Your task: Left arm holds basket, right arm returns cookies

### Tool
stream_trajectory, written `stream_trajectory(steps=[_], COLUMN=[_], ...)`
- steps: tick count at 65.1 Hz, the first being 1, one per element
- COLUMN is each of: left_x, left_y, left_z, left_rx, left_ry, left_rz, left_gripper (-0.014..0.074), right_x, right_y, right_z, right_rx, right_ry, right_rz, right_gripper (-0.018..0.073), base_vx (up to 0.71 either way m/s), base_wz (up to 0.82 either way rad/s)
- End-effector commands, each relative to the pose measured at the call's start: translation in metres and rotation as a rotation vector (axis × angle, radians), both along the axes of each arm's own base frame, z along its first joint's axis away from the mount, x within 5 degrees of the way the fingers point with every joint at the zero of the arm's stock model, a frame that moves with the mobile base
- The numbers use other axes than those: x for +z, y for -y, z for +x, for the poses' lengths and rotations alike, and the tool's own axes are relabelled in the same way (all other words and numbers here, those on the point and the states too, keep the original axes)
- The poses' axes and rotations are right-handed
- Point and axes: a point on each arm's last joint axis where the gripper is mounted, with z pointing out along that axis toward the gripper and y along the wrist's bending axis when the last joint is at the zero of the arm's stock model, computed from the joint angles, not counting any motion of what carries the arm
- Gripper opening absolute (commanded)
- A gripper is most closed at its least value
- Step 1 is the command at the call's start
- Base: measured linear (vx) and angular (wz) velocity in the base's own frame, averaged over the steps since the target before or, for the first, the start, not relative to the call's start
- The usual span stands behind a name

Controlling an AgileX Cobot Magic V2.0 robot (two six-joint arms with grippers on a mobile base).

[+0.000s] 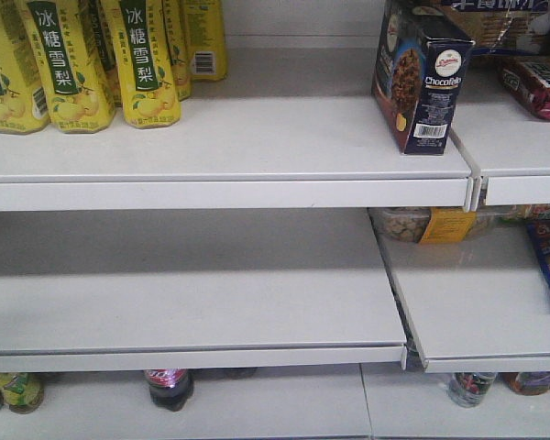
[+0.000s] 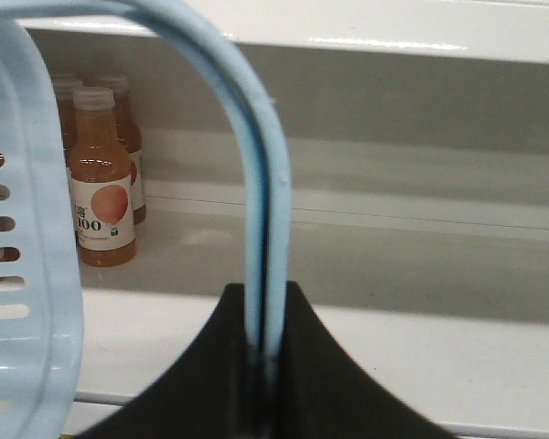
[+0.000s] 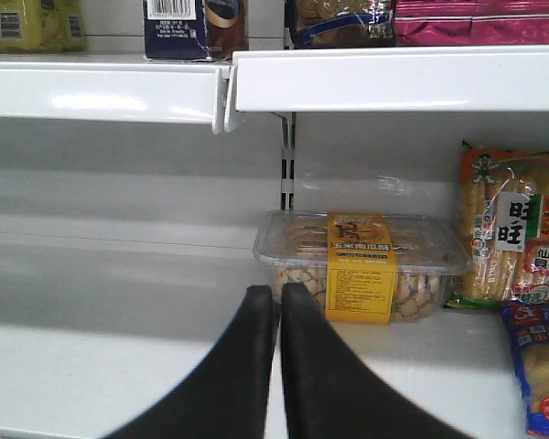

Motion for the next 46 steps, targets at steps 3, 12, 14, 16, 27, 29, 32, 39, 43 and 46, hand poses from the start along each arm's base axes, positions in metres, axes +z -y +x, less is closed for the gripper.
stream_trajectory(steps=[3, 12, 14, 16, 27, 29, 32, 39, 43, 46], left_x=[0.0201, 0.0201, 0.0201, 0.0201, 0.0201, 0.02, 0.02, 0.02, 0.02, 0.02], left_y=[0.0003, 0.0003, 0.0003, 0.0003, 0.0003, 0.0003, 0.0003, 0.0003, 0.0003, 0.0003], left_z=[-0.0024, -0.0024, -0.0024, -0.0024, -0.0024, -0.0023, -0.0023, -0.0023, -0.0023, -0.0023], left_rx=[-0.001, -0.001, -0.001, -0.001, -0.001, -0.001, -0.001, -0.001, -0.001, -0.001], left_ry=[0.143, 0.143, 0.143, 0.143, 0.143, 0.142, 0.142, 0.142, 0.142, 0.142], left_rz=[0.049, 0.049, 0.049, 0.049, 0.049, 0.049, 0.049, 0.049, 0.049, 0.049], left_gripper=[-0.0003, -0.0003, -0.0003, -0.0003, -0.0003, -0.0003, -0.0003, -0.0003, -0.0003, -0.0003], right_x=[0.0165, 0.0165, 0.0165, 0.0165, 0.0165, 0.0165, 0.0166, 0.0186, 0.0165, 0.0116], right_y=[0.0009, 0.0009, 0.0009, 0.0009, 0.0009, 0.0009, 0.001, 0.0027, 0.0045, 0.0056], right_z=[0.0008, 0.0008, 0.0008, 0.0008, 0.0008, 0.0008, 0.0007, -0.0034, -0.0062, -0.0075], right_rx=[-0.012, -0.012, -0.012, -0.012, -0.012, -0.012, -0.012, -0.029, -0.053, -0.07], right_ry=[0.097, 0.097, 0.097, 0.097, 0.097, 0.097, 0.098, 0.129, 0.121, 0.113], right_rz=[0.01, 0.01, 0.01, 0.01, 0.01, 0.01, 0.01, 0.01, 0.006, -0.015], right_gripper=[-0.0011, -0.0011, -0.0011, -0.0011, -0.0011, -0.0011, -0.0011, -0.0011, -0.0011, -0.0011], base_vx=[0.0, 0.0, 0.0, 0.0, 0.0, 0.0, 0.0, 0.0, 0.0, 0.0], base_wz=[0.0, 0.0, 0.0, 0.0, 0.0, 0.0, 0.0, 0.0, 0.0, 0.0])
